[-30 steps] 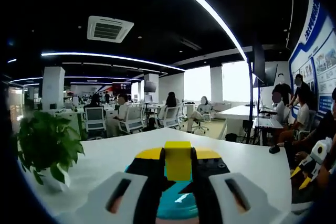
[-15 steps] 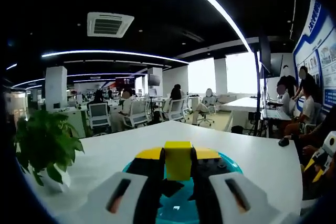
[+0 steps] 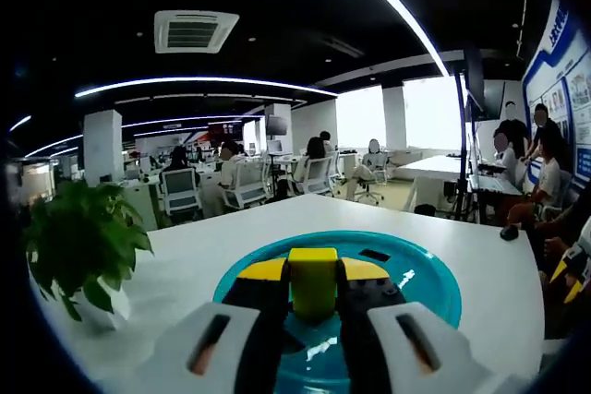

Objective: Arrange the toys in the designated storage area by placing each visible toy with the group until no toy remains scattered across the table.

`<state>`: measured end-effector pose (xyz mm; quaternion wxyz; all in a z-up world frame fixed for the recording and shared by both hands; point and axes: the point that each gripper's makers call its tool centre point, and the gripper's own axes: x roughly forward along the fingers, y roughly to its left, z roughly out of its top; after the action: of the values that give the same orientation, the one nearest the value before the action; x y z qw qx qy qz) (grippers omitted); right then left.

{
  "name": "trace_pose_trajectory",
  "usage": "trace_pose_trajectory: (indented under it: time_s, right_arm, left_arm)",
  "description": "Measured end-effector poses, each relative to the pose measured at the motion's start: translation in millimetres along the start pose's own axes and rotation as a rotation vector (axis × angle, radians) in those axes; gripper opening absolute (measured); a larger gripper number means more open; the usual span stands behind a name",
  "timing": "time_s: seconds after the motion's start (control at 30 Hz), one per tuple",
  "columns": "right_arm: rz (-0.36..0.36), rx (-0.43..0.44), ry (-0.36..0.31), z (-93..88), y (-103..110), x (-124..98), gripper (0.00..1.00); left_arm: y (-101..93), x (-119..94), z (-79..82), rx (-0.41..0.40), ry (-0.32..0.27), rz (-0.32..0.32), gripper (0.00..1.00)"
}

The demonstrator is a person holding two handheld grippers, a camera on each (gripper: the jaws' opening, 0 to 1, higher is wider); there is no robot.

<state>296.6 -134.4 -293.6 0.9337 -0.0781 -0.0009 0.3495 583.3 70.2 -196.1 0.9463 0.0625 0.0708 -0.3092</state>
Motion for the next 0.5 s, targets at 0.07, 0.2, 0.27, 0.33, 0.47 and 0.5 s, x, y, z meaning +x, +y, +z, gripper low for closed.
trace_pose_trajectory:
  time_s: [0.07, 0.2, 0.27, 0.33, 0.47, 0.5]
  right_arm:
    - [-0.002, 0.0, 0.001, 0.1, -0.8, 0.2, 0.29]
    - [-0.001, 0.003, -0.005, 1.2, -1.3, 1.1, 0.29]
    - [0.002, 0.001, -0.001, 0.4, -0.2, 1.4, 0.29]
    - [0.002, 0.002, -0.001, -0.1, 0.1, 1.6, 0.29]
    - [0.003, 0.002, 0.001, -0.3, 0.5, 2.3, 0.29]
    - [0.004, 0.001, 0.001, -0.1, 0.8, 2.5, 0.29]
  left_arm:
    - [-2.1, -0.6, -4.1, -0.015, 0.001, -0.013, 0.2]
    - [-1.8, -2.8, -3.4, -0.054, -0.019, -0.027, 0.21]
    - [-2.9, -3.4, -3.8, -0.064, -0.017, -0.033, 0.21]
    - [-2.4, -4.7, -4.1, -0.054, -0.015, -0.025, 0.21]
    - [-0.6, -6.7, 3.8, -0.062, -0.049, -0.014, 0.21]
    - [-0.8, -7.3, 6.1, -0.061, -0.058, -0.015, 0.21]
